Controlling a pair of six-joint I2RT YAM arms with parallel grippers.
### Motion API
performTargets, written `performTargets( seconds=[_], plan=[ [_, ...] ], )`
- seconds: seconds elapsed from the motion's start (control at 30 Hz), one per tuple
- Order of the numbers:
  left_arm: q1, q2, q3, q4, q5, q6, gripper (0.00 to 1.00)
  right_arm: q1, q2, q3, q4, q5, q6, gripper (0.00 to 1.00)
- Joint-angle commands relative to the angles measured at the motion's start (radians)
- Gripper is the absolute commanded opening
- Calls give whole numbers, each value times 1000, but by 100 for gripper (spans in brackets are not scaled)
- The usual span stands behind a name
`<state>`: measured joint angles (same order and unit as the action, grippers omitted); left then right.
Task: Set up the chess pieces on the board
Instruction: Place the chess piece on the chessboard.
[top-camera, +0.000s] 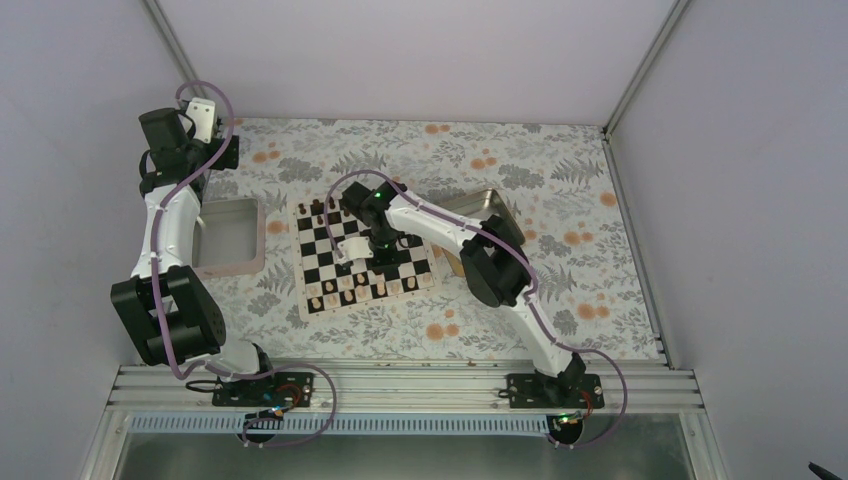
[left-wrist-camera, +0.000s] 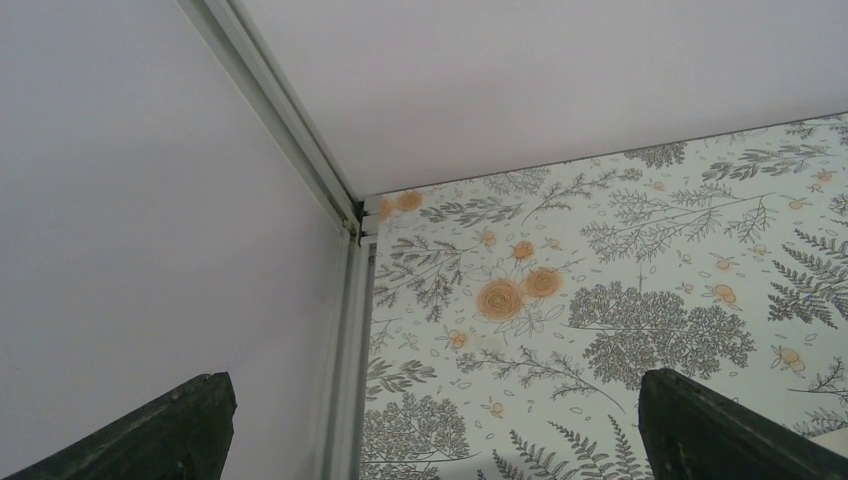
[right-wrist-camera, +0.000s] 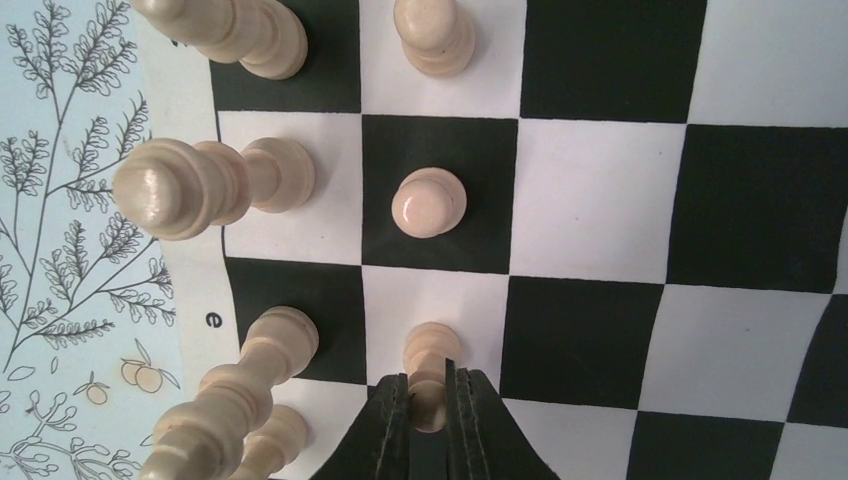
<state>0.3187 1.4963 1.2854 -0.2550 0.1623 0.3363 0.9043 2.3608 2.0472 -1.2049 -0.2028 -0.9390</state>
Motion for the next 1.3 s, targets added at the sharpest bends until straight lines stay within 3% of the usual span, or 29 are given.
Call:
performTargets(
  seconds=[0.0, 0.7, 1.27],
  plan=[
    [8, -21, -9, 32, 14, 3, 100, 12, 13, 26, 2, -27, -15, 4],
    [8, -21, -10, 31, 10, 4, 100, 12, 15, 19, -8, -20, -11, 17],
    [8, -18, -6, 29, 11, 6, 100, -1, -73, -24, -16, -16, -1, 28]
  ],
)
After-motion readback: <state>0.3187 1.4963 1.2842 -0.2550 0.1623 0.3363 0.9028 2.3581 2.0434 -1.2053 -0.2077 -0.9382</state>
